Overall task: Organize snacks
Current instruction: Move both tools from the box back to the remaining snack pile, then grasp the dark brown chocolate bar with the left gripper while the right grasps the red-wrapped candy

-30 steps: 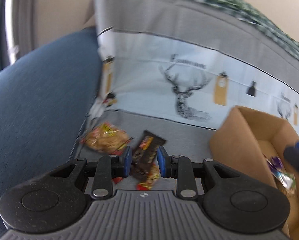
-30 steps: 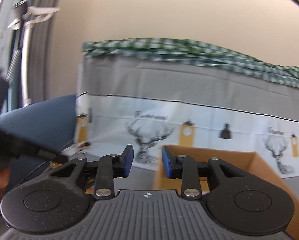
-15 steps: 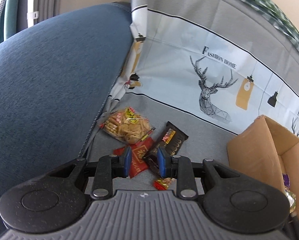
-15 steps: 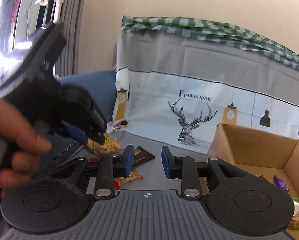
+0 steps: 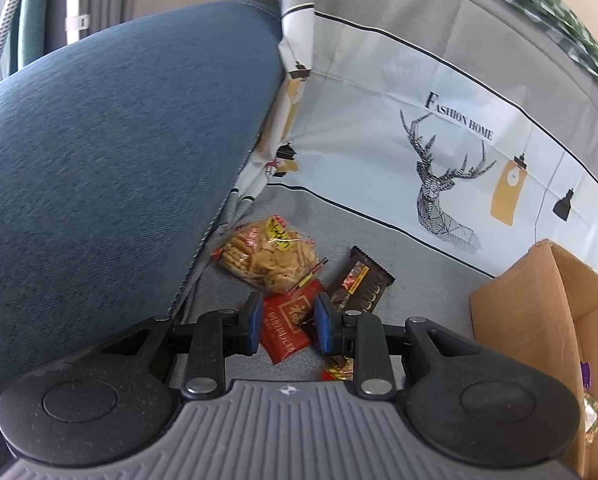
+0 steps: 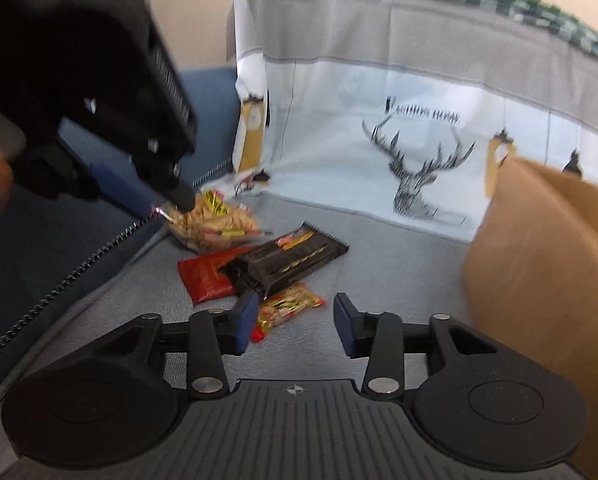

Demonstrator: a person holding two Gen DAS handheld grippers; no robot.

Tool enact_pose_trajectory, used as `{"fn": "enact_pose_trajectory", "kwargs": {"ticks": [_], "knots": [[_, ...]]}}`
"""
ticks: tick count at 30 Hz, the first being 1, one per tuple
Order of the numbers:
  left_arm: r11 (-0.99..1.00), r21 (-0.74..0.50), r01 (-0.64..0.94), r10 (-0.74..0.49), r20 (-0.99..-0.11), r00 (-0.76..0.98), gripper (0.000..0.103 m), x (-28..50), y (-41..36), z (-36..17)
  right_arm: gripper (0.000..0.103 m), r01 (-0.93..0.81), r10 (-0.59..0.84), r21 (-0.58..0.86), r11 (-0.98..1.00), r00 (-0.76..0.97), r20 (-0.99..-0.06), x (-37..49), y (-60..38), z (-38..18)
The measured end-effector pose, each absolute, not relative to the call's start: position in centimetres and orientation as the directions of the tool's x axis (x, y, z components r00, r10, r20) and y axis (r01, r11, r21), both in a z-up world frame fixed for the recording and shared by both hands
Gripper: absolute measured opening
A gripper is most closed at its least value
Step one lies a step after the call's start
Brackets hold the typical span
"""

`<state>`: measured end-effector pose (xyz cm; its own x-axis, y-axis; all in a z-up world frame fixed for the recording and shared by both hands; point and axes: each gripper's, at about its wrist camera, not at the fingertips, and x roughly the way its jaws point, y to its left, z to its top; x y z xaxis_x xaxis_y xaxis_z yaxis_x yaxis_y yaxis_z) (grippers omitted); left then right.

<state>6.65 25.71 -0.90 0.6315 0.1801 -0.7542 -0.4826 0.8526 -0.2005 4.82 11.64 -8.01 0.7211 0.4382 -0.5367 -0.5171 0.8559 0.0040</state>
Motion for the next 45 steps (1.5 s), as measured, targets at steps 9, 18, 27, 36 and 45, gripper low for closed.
{"fn": "enact_pose_trajectory", "kwargs": {"ticks": [9, 18, 27, 36, 45], "knots": [[0.893, -0.235, -0.384, 0.078, -0.759, 0.646, 0.03, 8.2, 26.7, -2.0, 0.056, -0.492, 0.396, -0.003, 0.871, 0.704, -0.59, 7.4, 13.9, -10.0], [0.94, -0.183, -0.288, 0.046, -0.769, 0.638, 0.043, 10.9, 25.5, -3.4, 0.011, -0.418, 0.356, 0.033, 0.908, 0.725, -0.59, 7.8, 12.0, -10.1], [0.962, -0.141, -0.232, 0.034, -0.785, 0.619, 0.055, 13.3, 23.9, -4.9, 0.021, -0.292, 0.268, 0.055, 0.955, 0.767, -0.583, 9.0, 10.0, -9.7], [0.976, -0.091, -0.199, 0.045, -0.809, 0.587, 0.06, 15.6, 22.5, -6.8, 0.05, -0.325, 0.286, 0.042, 0.945, 0.755, -0.589, 10.7, 10.3, -10.2], [0.985, 0.031, -0.168, 0.119, -0.83, 0.544, 0.057, 16.7, 21.1, -8.2, 0.023, -0.379, 0.323, 0.032, 0.925, 0.737, -0.594, 11.0, 10.6, -10.7]]}}
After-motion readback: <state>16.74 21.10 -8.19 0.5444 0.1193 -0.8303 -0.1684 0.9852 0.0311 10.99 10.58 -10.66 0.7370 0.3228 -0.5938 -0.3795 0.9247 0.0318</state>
